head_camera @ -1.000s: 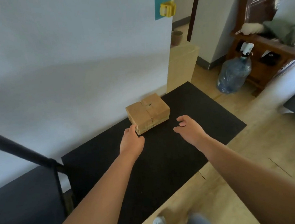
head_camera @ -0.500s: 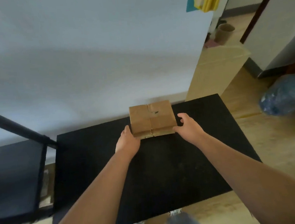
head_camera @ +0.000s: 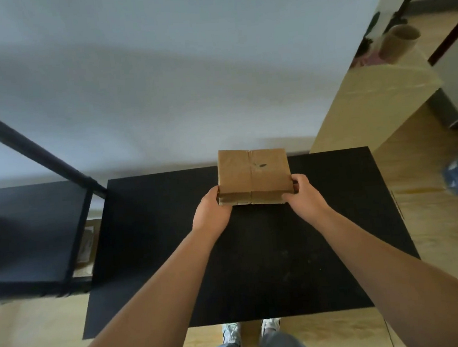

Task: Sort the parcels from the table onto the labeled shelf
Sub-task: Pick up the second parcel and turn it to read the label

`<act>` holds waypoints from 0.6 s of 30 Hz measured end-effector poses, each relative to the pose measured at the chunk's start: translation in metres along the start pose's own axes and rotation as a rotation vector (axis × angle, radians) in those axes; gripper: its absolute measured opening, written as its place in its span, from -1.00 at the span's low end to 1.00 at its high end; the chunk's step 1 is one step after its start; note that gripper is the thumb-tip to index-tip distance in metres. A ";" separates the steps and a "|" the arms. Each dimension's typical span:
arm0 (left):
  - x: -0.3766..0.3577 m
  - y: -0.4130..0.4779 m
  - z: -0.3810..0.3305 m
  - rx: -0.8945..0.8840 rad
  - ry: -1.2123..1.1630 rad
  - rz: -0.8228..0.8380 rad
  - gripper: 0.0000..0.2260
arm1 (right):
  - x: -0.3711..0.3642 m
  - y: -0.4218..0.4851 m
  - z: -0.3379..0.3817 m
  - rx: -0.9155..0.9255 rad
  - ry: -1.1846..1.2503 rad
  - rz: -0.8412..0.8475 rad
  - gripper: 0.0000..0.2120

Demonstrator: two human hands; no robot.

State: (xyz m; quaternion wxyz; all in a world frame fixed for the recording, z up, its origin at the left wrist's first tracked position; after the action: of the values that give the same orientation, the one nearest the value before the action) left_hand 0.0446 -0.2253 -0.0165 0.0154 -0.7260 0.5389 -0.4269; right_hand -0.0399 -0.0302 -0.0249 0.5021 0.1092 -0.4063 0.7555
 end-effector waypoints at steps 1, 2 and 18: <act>0.000 -0.002 0.001 -0.026 -0.023 -0.013 -0.62 | 0.002 -0.001 -0.001 -0.002 0.020 -0.007 -0.45; 0.001 -0.005 0.003 -0.041 -0.048 -0.022 -0.60 | 0.003 -0.003 -0.001 -0.004 0.045 -0.018 -0.45; 0.031 -0.044 0.040 -0.045 -0.350 -0.226 -0.53 | -0.019 -0.053 0.018 0.109 0.121 -0.138 -0.37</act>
State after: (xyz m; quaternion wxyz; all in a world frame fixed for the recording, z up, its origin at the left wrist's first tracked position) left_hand 0.1059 -0.2494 -0.0022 0.0446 -0.8452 0.4524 -0.2812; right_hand 0.0099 -0.0474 0.0025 0.5701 0.1179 -0.3251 0.7453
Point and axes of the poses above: each hand's wrist, its own y-axis towards the middle knuckle, its own x-axis out of the back of the hand, z = x × y, the point moved 3 cm from there along y, towards the middle knuckle, and after that the axes turned 1 degree about z, right-handed, at the moved point
